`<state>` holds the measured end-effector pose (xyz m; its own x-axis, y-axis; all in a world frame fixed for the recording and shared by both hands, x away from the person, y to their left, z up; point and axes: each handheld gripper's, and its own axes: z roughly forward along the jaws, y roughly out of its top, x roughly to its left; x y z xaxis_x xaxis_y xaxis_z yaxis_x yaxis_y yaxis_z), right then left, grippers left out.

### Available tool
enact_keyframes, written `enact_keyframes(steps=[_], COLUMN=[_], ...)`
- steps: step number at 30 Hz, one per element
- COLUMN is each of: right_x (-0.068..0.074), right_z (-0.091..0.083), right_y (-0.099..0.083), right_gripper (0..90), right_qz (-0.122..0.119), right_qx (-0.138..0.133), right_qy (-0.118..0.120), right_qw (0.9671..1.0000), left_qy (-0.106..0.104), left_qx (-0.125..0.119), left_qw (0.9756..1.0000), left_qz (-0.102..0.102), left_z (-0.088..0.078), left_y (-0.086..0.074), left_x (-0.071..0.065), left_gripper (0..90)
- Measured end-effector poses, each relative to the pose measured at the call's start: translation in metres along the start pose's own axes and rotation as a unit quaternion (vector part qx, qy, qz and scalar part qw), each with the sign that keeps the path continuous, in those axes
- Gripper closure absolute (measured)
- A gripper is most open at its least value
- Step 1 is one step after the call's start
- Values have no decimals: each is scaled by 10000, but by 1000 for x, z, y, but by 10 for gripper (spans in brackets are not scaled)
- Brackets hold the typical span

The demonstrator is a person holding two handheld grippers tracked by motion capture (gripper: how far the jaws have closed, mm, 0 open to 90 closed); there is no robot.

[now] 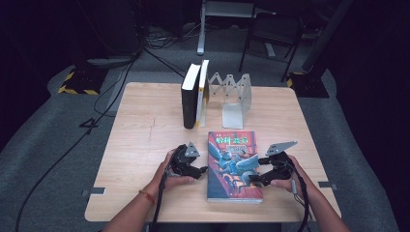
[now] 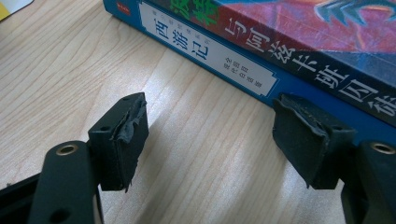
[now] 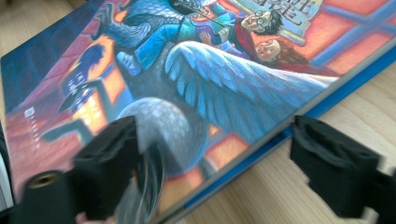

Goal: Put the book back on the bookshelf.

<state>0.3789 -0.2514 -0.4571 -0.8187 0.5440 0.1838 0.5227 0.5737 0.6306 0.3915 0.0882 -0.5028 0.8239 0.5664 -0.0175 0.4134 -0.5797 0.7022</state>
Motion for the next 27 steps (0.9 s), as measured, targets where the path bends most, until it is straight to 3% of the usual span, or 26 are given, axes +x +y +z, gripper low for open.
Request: enact_keyframes(steps=[3,8,10,13,19,23,25,27], right_x=[3,21,18,14,15,14,10,8], right_z=[-1,-5,-4,-6,-11,-5,-1,-4], right_y=[0,3,4,2,8,11,12,11], right_gripper=[150,176,190,318,460,451,433,442], right_qz=[-188,-750,-651,-582,-710,-710,-557,-504], right_qx=[-48,-105,-128,-382,-906,-883,-762,-832], right_qy=[-103,-683,-556,-429,-204,-14,82,138], right_qw=[9998,9948,9962,9967,9931,9936,9955,9952], left_qy=[0,-4,-3,6,16,25,24,18], left_qx=[-2,-2,-1,2,4,0,-4,-6], left_qw=[10000,10000,10000,10000,10000,10000,10000,9999], left_qz=[3,-2,-2,-11,-24,-65,-86,-99], left_z=[0,0,0,0,1,1,1,1], left_y=[0,0,0,0,1,1,1,1], left_x=[0,0,0,0,1,1,2,2], left_gripper=[263,259,259,257,256,255,256,255])
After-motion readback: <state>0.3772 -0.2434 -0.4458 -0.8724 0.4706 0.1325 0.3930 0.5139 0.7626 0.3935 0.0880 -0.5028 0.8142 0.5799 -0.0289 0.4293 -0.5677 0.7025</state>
